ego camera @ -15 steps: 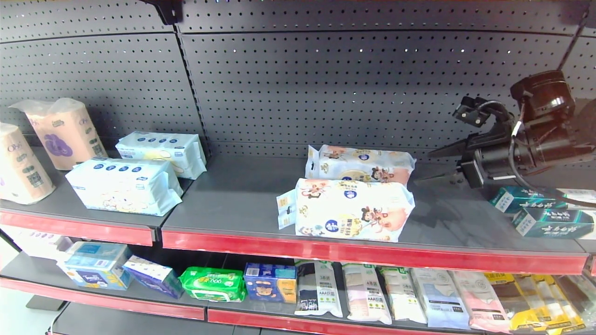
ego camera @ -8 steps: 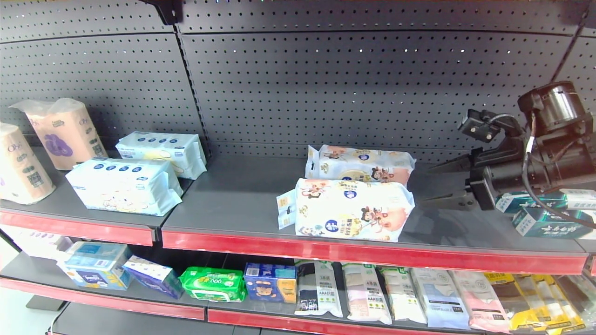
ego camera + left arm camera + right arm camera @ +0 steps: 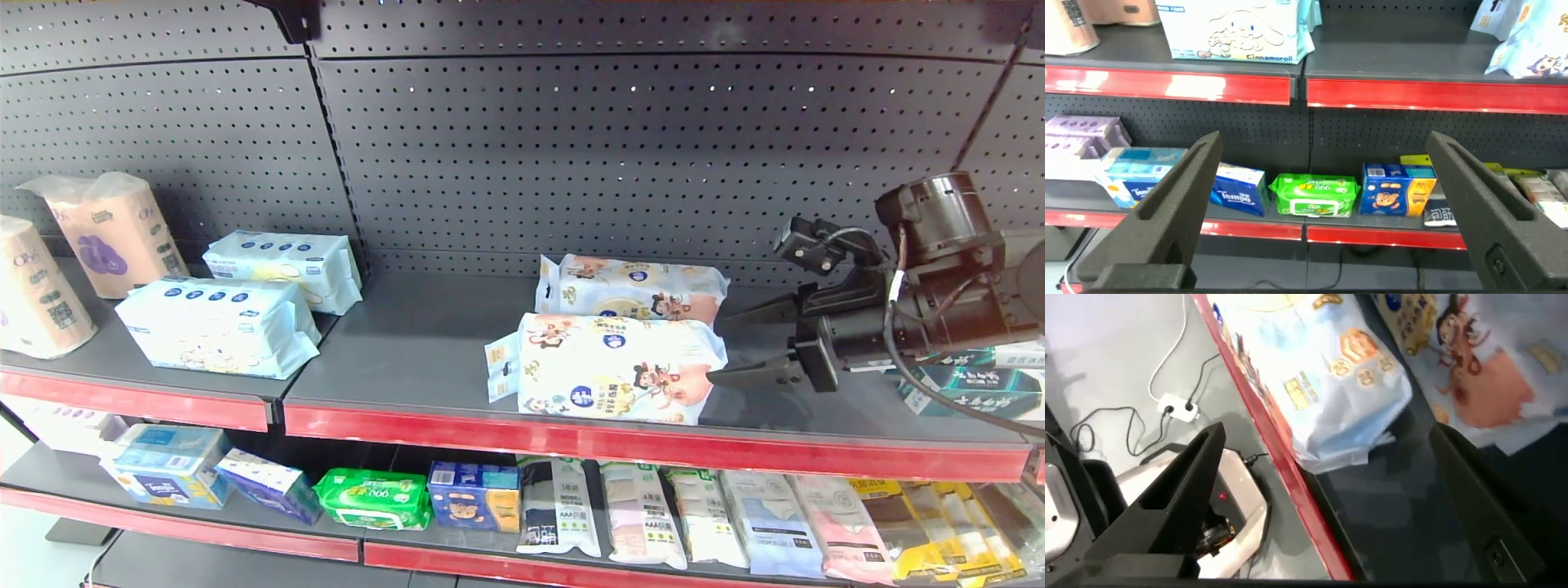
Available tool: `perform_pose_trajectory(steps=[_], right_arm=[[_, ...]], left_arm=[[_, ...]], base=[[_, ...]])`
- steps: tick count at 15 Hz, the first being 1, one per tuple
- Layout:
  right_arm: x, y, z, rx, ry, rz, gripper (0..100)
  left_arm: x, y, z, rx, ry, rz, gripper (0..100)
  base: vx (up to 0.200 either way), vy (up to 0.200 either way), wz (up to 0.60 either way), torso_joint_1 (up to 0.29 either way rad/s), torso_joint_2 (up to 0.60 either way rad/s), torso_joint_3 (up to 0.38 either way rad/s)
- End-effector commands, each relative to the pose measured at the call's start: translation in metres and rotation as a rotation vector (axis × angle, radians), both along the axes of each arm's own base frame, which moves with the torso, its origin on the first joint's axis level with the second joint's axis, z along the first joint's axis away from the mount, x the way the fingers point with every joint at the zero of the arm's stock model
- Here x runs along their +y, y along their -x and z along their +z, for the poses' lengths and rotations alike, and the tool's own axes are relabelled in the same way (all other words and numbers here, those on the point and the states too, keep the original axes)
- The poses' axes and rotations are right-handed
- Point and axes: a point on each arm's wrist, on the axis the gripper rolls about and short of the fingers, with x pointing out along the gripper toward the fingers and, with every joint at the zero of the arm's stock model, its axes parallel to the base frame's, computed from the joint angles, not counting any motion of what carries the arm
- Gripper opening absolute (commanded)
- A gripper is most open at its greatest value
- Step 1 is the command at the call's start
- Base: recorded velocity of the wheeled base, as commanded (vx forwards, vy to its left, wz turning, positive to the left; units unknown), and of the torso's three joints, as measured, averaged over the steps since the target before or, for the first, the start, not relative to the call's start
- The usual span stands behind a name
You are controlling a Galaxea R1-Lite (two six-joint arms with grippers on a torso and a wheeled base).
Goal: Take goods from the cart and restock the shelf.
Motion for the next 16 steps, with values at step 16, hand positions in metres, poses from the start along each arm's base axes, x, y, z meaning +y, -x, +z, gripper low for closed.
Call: perform_pose_trajectory(steps=[16], right_arm=[[0.024,-0.03,-0.032,-0.007,0.0,0.063,100]], left_arm=[[0.0,0.0,0.0,0.002,-0.001,0.0,100]], base=[[0.0,0.0,0.0,0.0,0.0,0.0]])
